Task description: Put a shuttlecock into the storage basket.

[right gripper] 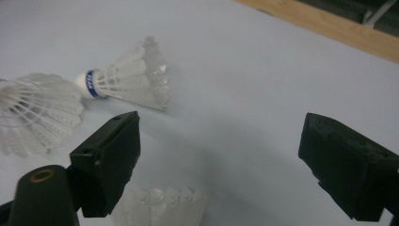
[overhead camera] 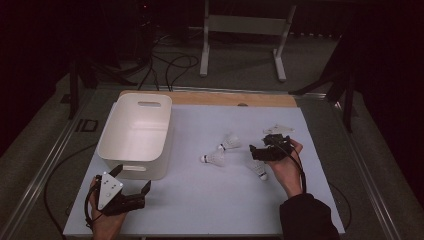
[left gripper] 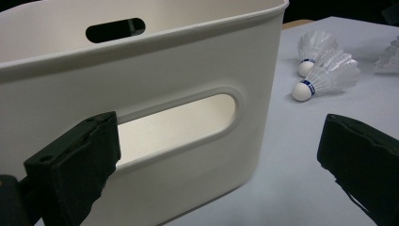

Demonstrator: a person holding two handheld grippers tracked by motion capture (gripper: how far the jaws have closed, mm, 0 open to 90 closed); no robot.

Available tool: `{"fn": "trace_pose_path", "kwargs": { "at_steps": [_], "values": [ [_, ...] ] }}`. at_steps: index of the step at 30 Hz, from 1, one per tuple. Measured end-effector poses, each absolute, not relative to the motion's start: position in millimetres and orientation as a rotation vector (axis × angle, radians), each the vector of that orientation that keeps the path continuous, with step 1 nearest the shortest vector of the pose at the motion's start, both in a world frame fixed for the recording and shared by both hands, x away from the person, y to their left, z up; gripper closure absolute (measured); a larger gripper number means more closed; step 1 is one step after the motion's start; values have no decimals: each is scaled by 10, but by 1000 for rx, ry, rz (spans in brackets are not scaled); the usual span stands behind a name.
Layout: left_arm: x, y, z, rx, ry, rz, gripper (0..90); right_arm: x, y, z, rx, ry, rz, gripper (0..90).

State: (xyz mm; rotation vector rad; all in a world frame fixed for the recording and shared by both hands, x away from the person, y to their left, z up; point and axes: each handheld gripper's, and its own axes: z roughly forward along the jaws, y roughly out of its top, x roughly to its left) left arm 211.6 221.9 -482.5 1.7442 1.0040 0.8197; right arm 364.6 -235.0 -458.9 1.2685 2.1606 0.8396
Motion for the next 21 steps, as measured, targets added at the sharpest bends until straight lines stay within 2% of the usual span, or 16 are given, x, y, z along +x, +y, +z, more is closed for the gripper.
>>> {"fn": "trace_pose_path", "kwargs": {
  "at_steps": [4,15,21],
  "values": [
    [2117,2220,-4825,1745,1004,820,4,3688,-2340,-4639,1277,2183,820,160],
    [2116,2227,-4825,1744,1007,821,4,3711,-2327,-4737,1333,2243,711,298],
    [2115,2228,-4825,1742,1006,821,4,3624,-2379,-4714,1341,2260,697,309]
  ]
}}
